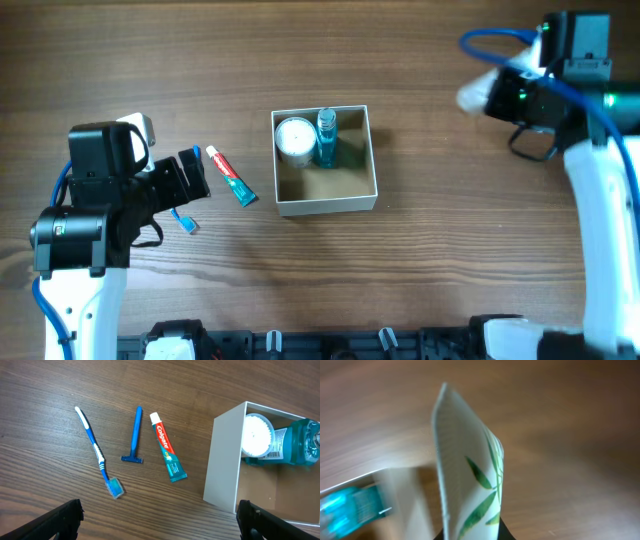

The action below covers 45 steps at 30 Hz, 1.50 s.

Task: Pack container
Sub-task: 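Grasp the white-green tube with the right gripper, then place the tube upright in the box's back-right corner and withdraw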

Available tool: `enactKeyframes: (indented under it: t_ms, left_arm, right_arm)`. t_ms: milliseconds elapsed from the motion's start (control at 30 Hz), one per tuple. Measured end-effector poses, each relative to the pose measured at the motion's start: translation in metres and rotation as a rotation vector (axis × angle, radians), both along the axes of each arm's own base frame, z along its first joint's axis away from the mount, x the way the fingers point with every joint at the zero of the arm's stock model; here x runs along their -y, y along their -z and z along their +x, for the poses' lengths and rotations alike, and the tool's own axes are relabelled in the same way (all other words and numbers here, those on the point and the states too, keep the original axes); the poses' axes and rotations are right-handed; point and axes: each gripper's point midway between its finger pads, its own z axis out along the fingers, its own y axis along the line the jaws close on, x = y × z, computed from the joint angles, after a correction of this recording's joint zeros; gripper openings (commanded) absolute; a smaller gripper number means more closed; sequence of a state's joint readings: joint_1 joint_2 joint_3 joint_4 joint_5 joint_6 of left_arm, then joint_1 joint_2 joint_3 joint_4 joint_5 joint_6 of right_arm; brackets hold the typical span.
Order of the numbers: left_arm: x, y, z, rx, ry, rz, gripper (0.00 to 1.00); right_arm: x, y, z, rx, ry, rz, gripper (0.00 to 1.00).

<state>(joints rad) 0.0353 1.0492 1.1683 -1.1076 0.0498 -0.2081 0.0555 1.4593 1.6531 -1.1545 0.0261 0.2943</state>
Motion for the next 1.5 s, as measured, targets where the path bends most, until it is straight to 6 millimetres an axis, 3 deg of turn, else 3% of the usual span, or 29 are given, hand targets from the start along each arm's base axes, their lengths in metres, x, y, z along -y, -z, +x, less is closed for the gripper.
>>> enactKeyframes:
  t_ms: [67,133,233,333,600,767,800,867,933,1267,1400,1433,1500]
  left_arm:
    - [0.0,0.0,0.0,0.0,0.0,0.0,1.0]
    - [0.0,0.0,0.0,0.0,0.0,0.0,1.0]
    - [0.0,0.0,0.0,0.0,0.0,0.0,1.0]
    - [0.0,0.0,0.0,0.0,0.0,0.0,1.0]
    - [0.0,0.0,0.0,0.0,0.0,0.0,1.0]
    - [0.0,0.0,0.0,0.0,0.0,0.0,1.0]
    - [0.0,0.0,0.0,0.0,0.0,0.0,1.0]
    - [0.0,0.0,0.0,0.0,0.0,0.0,1.0]
    - [0.0,0.0,0.0,0.0,0.0,0.0,1.0]
    - [0.0,0.0,0.0,0.0,0.0,0.0,1.0]
    - [0.0,0.0,0.0,0.0,0.0,0.0,1.0]
    - [0.0,0.0,0.0,-0.001,0.0,0.0,1.0]
    - [0.0,0.0,-0.001,-0.003,0.0,0.0,1.0]
  right_arm:
    - [-0.052,-0.032,-0.013,0.091,-0.17,0.018,0.04]
    - [-0.089,-0.037,-0.023,0.109,-0.291,0.024,0.04]
    - [-0.137,-0.026,-0.022,0.101,-0.433,0.013,0.04]
    - [-0.162,0.001,-0.015,0.036,-0.489,-0.002,0.04]
    - [-0.175,0.063,0.007,-0.112,-0.491,-0.043,0.04]
    - [-0.178,0.078,0.013,-0.143,-0.491,-0.051,0.05]
    - [-0.178,0.083,0.015,-0.151,-0.491,-0.053,0.07]
    - [-0.18,0.093,0.019,-0.169,-0.491,-0.057,0.48]
    - [-0.183,0.1,0.023,-0.176,-0.494,-0.06,0.56]
    - [-0.186,0.108,0.029,-0.174,-0.503,-0.066,0.62]
    - [-0.175,0.11,0.028,-0.193,-0.436,-0.094,0.65]
    - [-0.168,0.101,0.028,-0.172,-0.404,-0.105,0.67]
    - [-0.159,0.08,0.027,-0.125,-0.362,-0.084,0.85]
